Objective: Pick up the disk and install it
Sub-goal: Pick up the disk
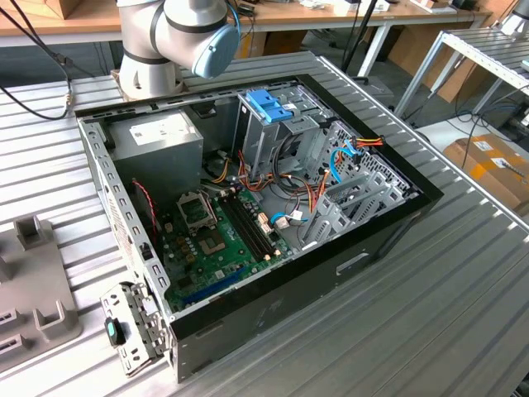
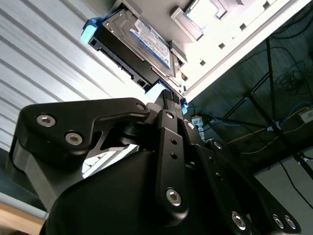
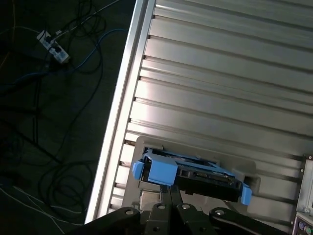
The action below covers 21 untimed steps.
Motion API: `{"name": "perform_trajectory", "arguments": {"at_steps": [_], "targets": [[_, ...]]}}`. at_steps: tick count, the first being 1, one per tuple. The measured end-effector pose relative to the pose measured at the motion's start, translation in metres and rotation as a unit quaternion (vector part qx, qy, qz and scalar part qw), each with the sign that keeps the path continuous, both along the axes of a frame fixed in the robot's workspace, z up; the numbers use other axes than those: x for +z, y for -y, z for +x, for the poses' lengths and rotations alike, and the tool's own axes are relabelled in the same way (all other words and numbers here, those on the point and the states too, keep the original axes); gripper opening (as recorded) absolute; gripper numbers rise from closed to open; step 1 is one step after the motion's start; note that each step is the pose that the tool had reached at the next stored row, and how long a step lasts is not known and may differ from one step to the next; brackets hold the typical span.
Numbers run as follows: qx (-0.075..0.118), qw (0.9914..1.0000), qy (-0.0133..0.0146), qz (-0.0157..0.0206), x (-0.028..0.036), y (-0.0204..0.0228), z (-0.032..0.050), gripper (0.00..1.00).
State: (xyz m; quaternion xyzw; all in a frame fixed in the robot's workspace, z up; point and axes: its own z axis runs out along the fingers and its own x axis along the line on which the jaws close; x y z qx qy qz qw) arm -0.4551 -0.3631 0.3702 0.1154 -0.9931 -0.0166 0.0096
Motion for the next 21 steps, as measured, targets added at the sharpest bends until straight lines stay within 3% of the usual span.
{"name": "perform_trajectory", "arguments": {"at_steps": [6,10,13,17,21], "targets": [[0.029,0.99957,0.0000,0.0000,-0.0001,-0.0016,0.0000,0.11],[0.055,0.99848,0.0000,0.0000,-0.0001,-0.0023,0.0000,0.11],[0.075,0.99716,0.0000,0.0000,-0.0001,-0.0028,0.0000,0.11],[0.104,0.99459,0.0000,0.0000,-0.0001,-0.0042,0.0000,0.11],[0.142,0.98993,0.0000,0.0000,-0.0003,-0.0058,0.0000,0.11]]}}
